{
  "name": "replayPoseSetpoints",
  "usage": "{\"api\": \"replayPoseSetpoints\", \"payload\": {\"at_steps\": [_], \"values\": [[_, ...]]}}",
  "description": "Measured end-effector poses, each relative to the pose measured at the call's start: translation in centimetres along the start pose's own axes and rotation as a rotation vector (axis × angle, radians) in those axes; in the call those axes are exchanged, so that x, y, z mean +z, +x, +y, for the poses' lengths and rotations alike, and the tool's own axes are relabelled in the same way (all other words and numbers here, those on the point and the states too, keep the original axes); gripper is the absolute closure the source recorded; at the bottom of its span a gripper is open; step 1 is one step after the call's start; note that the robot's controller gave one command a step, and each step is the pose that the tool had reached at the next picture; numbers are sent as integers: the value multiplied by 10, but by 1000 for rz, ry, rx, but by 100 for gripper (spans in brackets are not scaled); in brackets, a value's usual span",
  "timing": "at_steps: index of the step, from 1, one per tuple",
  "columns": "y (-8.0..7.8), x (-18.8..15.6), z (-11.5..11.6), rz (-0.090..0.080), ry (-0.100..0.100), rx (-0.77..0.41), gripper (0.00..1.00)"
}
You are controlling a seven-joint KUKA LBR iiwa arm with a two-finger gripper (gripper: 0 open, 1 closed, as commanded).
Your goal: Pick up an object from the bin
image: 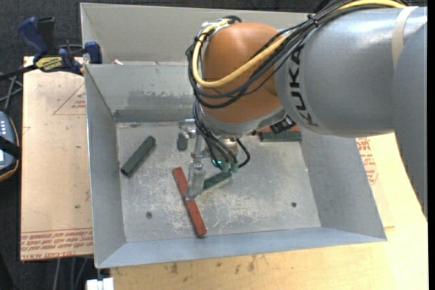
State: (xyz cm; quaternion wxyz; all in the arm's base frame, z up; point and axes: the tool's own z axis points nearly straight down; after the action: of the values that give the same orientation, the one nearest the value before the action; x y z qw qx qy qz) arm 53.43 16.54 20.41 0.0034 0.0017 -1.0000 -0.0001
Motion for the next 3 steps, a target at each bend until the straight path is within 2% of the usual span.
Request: {"api": "replayPoseSetpoints", "payload": {"at_steps": [1,2,3], "values": [[-2,-4,-1,-7,-1,3,0],[3,17,-18,-15,-4,-156,0],[2,49,-54,-3,1,-363,0]]}}
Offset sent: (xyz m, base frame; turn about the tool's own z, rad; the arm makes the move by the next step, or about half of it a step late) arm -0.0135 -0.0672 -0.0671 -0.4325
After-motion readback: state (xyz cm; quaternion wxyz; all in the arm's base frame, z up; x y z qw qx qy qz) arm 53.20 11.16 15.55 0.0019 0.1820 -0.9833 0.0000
